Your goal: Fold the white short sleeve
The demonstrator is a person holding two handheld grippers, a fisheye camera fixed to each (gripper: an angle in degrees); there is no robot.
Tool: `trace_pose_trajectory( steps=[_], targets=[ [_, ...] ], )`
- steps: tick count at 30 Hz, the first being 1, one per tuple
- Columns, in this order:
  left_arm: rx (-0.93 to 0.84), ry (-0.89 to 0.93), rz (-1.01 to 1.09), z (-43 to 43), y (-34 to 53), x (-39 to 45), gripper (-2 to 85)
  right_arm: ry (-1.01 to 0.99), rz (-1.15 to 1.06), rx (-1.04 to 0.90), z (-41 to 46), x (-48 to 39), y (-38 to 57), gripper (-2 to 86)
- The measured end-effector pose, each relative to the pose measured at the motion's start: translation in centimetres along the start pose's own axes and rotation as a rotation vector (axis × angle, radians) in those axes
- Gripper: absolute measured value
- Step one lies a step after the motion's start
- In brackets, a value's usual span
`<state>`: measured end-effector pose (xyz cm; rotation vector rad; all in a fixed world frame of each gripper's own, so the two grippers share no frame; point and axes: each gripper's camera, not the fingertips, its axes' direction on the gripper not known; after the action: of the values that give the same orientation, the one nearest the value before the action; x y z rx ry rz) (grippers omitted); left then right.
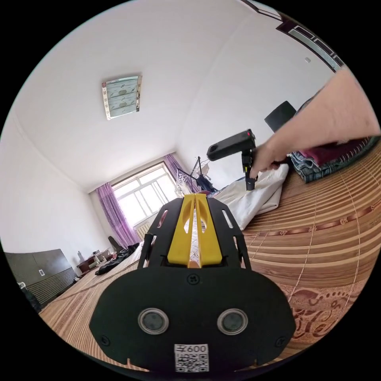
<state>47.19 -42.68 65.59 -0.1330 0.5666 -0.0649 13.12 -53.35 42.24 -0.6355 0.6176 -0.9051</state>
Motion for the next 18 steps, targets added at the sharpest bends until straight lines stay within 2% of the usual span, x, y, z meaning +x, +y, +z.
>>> trace_pose_trajectory(
  steps=[3,5,7,9,13,18],
  targets=[
    [-0.012,-0.001,0.037,0.3,-0.3,0.7,0.7,-0.034,0.101,0.054,-2.3,-1.7,2.9,-0.9],
    [-0.015,-0.014,0.010,0.5,-0.4,0.4,0.7,-0.085,0.181,0.247,-5.3,-5.3,7.6,-0.9],
    [-0.023,-0.024,-0.039,0.8,-0.2,-0.3,0.7,0.043,0.103,0.405,-8.0,-9.7,10.9,-0.9],
    [-0.014,-0.045,-0.102,0.9,-0.2,-1.0,0.8,0.162,-0.012,0.400,-9.4,-13.8,12.7,-0.8],
    [0.004,-0.050,-0.070,1.0,-0.7,-0.1,0.8,0.544,-0.129,0.692,-11.3,-21.0,18.8,-0.8],
    [0.077,-0.061,-0.004,0.0,-2.1,1.9,1.1,0.484,-0.061,0.757,-12.5,-21.1,21.6,-0.8]
  ],
)
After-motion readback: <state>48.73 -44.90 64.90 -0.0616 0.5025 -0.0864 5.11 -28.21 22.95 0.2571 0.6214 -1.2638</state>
